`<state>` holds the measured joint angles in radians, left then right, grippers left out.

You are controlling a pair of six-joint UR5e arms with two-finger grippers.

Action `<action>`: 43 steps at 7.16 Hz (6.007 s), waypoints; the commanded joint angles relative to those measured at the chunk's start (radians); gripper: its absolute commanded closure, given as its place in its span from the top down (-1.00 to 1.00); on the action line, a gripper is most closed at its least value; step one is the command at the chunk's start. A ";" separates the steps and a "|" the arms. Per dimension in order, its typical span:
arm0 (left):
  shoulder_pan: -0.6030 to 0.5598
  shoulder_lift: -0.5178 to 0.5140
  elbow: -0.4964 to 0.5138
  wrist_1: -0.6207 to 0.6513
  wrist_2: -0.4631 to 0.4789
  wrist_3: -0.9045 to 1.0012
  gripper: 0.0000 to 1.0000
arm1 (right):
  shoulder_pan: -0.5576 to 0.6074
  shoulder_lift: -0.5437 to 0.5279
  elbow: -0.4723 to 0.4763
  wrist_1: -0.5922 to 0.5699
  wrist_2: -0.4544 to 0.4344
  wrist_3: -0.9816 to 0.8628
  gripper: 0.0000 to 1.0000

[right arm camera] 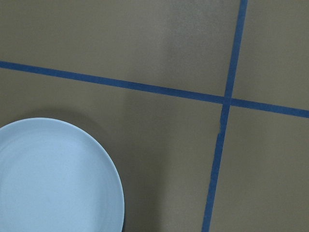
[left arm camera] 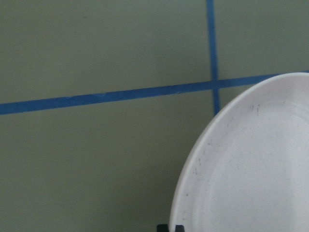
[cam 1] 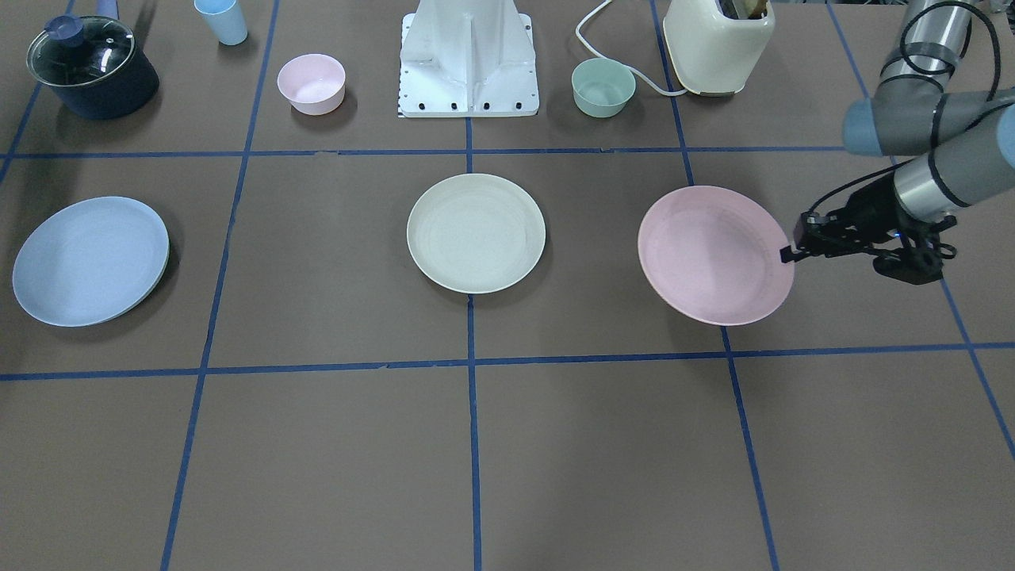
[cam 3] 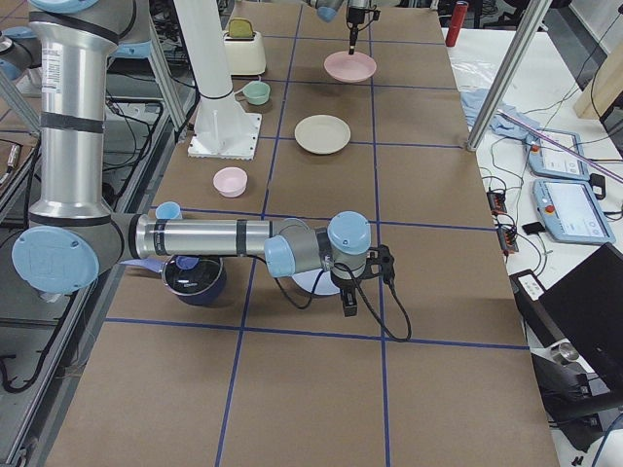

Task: Stack three plates with pink and blue

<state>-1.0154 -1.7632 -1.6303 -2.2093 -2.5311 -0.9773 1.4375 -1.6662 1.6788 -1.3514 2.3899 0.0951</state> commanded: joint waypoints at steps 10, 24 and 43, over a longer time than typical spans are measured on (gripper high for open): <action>0.465 -0.263 -0.022 -0.001 0.374 -0.425 -0.04 | 0.000 0.010 -0.007 0.000 0.015 0.000 1.00; 0.382 -0.259 -0.075 -0.006 0.365 -0.429 0.40 | -0.316 0.008 -0.251 0.526 -0.055 0.472 -1.00; 0.141 -0.051 -0.168 0.007 0.242 -0.201 0.39 | -0.931 0.468 -0.005 0.583 -0.334 1.477 1.00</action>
<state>-0.8739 -1.8156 -1.8027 -2.2026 -2.2887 -1.1818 0.5048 -1.1842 1.6747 -0.7692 2.0527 1.5737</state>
